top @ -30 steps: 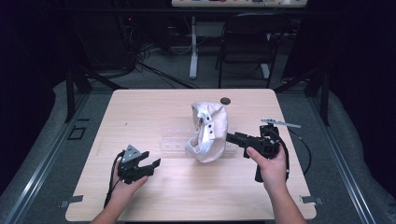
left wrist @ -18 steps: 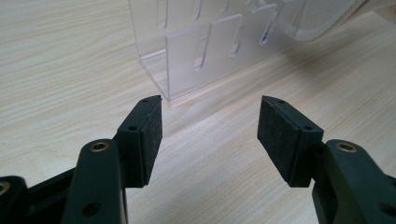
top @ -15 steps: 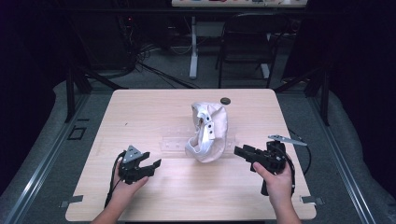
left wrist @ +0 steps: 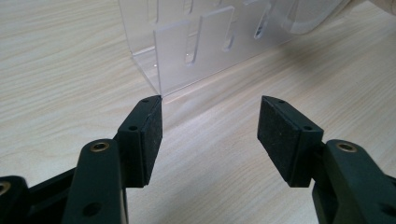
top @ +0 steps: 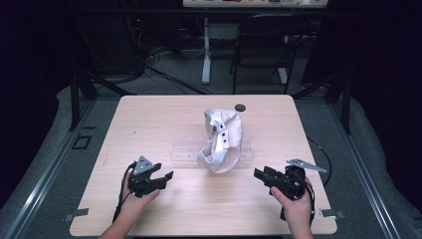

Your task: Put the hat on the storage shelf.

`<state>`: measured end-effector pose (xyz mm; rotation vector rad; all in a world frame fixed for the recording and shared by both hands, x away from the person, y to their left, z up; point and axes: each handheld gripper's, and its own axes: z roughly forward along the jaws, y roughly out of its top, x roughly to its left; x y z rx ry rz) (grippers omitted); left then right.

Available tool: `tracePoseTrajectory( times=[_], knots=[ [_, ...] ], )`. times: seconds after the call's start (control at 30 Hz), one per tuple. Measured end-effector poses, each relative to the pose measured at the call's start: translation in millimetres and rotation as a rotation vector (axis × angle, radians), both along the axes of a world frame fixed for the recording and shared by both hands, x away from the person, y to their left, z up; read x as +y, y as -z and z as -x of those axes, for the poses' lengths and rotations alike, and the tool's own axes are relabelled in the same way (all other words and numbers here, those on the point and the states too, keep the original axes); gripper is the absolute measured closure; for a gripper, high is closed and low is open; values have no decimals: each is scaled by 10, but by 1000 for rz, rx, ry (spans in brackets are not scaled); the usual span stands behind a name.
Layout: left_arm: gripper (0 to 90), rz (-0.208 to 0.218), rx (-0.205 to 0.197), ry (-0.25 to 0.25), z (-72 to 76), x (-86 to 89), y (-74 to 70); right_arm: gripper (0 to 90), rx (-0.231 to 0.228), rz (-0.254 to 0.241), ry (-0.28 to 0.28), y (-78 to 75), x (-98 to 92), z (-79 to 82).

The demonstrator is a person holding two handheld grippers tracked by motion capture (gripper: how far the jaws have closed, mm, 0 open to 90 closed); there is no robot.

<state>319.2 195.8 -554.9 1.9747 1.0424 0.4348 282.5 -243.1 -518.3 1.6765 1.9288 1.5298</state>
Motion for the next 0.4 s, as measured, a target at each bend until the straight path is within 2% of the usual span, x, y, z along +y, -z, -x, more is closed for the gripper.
tracePoseTrajectory(
  times=[0.07,0.2,0.4],
  knots=[
    [412,-11,-10,2,6,-13,1,480,-1,11,0,61,-9,18],
    [421,-16,-19,8,22,-50,-2,481,-24,53,37,157,-36,38],
    [423,-17,-19,34,15,-185,27,481,-33,69,71,262,-104,61]
  ],
)
